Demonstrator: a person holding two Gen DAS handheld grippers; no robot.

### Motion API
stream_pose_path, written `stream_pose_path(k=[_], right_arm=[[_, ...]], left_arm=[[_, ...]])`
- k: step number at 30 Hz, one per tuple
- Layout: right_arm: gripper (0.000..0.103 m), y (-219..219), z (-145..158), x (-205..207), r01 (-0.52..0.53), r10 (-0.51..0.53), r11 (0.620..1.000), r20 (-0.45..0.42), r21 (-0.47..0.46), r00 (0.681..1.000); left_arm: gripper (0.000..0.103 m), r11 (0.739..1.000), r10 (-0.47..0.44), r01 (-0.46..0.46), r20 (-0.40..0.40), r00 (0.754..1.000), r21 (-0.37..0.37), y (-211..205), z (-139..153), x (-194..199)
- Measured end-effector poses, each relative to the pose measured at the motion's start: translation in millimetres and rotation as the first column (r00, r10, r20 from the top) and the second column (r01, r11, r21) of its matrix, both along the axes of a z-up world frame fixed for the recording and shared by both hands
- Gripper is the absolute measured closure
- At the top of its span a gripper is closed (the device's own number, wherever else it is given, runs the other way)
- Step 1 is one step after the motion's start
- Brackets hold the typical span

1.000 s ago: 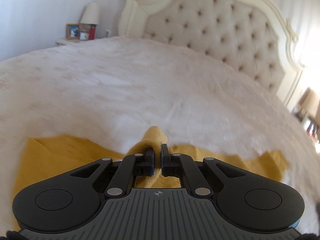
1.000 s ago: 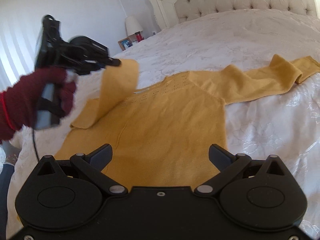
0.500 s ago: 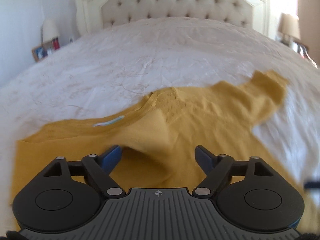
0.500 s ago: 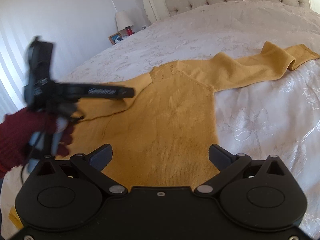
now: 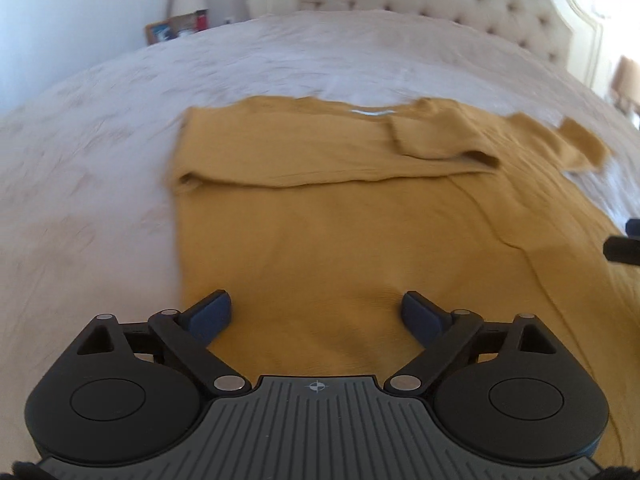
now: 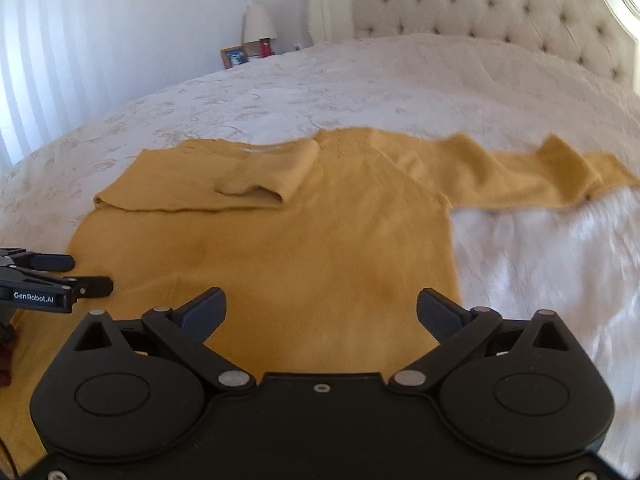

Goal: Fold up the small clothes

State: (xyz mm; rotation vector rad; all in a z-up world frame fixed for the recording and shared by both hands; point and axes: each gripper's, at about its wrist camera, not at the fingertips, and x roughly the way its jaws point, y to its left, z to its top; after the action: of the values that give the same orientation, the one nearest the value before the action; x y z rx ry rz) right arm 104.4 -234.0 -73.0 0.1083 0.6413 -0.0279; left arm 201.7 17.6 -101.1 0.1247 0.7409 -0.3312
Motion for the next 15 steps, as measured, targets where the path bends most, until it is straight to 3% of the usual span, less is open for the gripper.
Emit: stream_pose_path(k=[4, 6, 11, 15], right_arm=[[0.036, 29, 16, 34, -0.079, 0.081, 0.987, 0.008, -0.14, 0.997], [0.044, 45, 20, 54, -0.114, 0.118, 0.974, 0.009, -0.197, 0.993], [0.046, 81, 19, 101, -0.182, 0.19, 0.948, 0.005, -0.262, 0.982], [0.046, 98, 8, 138, -0.193, 0.19, 0.952, -0.036, -0.236, 0.981]], left_arm=[[0.01, 0.999, -0.013, 0.013, -0.011, 1.0, -0.031, 6, 0, 7], [0.01, 0.999, -0.027, 0.027, -0.007, 1.0, -0.041, 8, -3, 5], [0.01, 0.995, -0.039, 0.039, 0.007, 0.999, -0.091, 20, -8, -5], [0.01, 0.998, -0.03, 0.028, -0.032, 0.999, -0.06, 16, -3, -4]])
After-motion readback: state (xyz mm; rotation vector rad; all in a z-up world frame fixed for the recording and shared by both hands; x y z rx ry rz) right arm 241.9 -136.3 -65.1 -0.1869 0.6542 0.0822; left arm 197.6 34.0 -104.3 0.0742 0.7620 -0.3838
